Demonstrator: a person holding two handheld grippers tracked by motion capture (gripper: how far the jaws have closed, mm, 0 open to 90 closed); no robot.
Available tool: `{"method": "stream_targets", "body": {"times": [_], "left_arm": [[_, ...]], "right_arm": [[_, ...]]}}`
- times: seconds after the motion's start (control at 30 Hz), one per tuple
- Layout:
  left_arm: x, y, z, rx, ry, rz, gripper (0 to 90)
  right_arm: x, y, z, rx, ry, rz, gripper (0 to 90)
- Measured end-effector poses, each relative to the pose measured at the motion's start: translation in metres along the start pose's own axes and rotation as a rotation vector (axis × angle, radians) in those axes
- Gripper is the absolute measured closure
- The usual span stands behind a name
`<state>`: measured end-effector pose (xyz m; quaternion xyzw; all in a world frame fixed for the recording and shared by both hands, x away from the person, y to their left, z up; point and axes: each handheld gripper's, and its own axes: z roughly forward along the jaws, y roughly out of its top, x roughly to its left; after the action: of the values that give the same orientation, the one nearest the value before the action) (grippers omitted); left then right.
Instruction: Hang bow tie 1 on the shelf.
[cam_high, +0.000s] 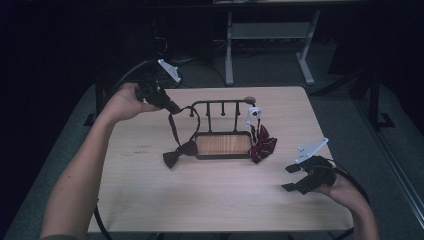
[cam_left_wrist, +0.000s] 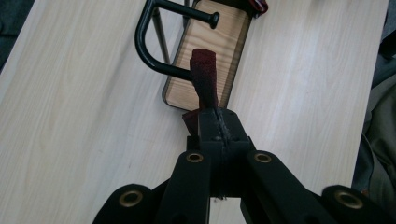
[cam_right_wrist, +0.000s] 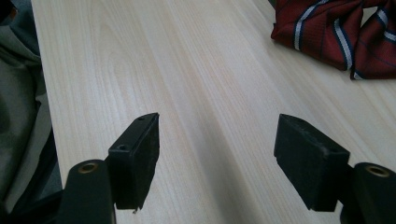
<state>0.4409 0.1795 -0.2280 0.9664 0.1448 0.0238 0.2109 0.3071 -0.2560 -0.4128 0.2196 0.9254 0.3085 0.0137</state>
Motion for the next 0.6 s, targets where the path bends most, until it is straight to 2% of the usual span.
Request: {"method": "stream_targets", "body": {"times": [0.43,0.6], "left_arm": [[0.018,0.004,0.010,0.034,0.002,-0.044,89.8],[0.022,0.005,0.013,0.032,-0.002,-0.053,89.8]], "right_arm": [[0.000,-0.001,0.000,-0.001,0.003,0.006,30.7],[0.000,0.000,0.001,0.003,0.001,-0.003,30.7]]}}
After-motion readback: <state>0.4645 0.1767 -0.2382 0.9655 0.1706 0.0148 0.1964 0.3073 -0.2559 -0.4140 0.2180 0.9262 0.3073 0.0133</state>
